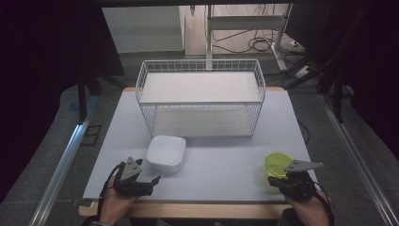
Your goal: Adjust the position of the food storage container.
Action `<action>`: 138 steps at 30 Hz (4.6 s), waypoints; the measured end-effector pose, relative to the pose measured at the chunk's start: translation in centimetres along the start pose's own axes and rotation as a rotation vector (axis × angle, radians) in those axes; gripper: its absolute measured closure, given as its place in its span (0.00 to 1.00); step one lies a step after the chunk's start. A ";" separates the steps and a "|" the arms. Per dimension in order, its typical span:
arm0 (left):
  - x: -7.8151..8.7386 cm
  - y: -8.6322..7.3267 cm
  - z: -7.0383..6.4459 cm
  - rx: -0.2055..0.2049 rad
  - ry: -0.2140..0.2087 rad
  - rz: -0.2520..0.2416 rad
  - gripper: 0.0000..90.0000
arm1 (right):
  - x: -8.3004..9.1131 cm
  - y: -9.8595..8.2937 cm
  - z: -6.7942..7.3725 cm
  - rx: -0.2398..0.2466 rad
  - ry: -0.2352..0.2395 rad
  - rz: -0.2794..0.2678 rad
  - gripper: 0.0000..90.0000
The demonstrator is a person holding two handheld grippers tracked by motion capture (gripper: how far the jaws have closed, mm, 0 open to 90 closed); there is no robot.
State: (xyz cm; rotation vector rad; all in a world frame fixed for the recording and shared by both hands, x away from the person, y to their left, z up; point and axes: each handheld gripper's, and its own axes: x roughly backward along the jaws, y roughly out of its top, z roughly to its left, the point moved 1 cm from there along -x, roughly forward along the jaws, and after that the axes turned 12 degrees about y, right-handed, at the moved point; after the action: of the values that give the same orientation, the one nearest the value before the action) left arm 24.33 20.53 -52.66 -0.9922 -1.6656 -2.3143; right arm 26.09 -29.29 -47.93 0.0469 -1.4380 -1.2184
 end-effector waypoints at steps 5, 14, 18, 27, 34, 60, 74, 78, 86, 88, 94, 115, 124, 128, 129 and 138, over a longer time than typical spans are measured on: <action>0.0 0.0 0.0 0.005 -0.004 0.001 0.11 | 0.4 0.0 -0.8 -0.013 -0.021 -0.001 0.99; 0.1 0.2 0.1 0.014 -0.003 0.021 0.16 | 0.5 -0.1 -1.4 -0.023 -0.055 -0.008 0.99; 0.3 0.2 0.7 0.029 -0.001 0.035 0.25 | 0.3 0.4 -0.9 -0.005 -0.030 -0.049 0.98; -0.1 0.4 3.1 0.085 -0.001 0.042 0.53 | -0.9 2.9 -0.4 0.036 0.007 -0.085 0.99; -1.4 0.5 5.4 0.108 0.025 0.101 0.83 | -2.4 5.5 0.0 0.072 0.031 -0.079 0.99; -6.6 2.4 4.7 0.114 -0.065 0.129 0.99 | -8.9 9.0 0.8 0.067 0.084 -0.094 1.00; -7.8 4.2 0.9 0.030 -0.159 0.099 0.98 | -11.4 9.2 1.2 0.098 0.106 -0.059 0.99; -8.1 4.7 -0.2 0.015 -0.184 0.090 0.98 | -11.7 9.2 0.9 0.088 0.110 -0.074 0.99; -8.8 5.4 -2.3 -0.013 -0.218 0.083 0.97 | -12.7 9.6 0.5 0.050 0.104 -0.090 1.00; -9.1 5.6 -2.8 -0.018 -0.224 0.080 0.97 | -13.2 9.7 0.4 0.041 0.094 -0.089 1.00; -9.0 5.9 -3.7 -0.027 -0.231 0.084 0.98 | -13.7 9.6 0.2 0.040 0.081 -0.063 1.00; -6.8 5.5 -4.9 -0.092 -0.188 0.117 0.97 | -12.8 8.3 2.9 0.069 0.058 0.004 1.00; -4.3 4.5 -3.1 -0.046 -0.187 0.093 0.78 | -10.8 8.1 2.7 0.138 0.017 -0.068 0.84; -3.5 4.0 -2.3 -0.005 -0.191 0.063 0.61 | -9.5 7.8 2.5 0.137 0.021 -0.103 0.69; -3.4 4.0 -2.3 -0.002 -0.192 0.058 0.54 | -9.3 7.8 2.5 0.141 0.030 -0.108 0.65; -2.6 2.8 -2.2 0.005 -0.206 0.057 0.28 | -8.7 7.2 2.7 0.130 0.065 -0.138 0.35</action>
State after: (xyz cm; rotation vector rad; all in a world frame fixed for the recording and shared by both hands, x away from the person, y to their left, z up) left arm 26.65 16.80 -52.33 -1.2990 -1.6881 -2.2356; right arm 31.03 -18.84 -48.56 0.2765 -1.4744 -1.2228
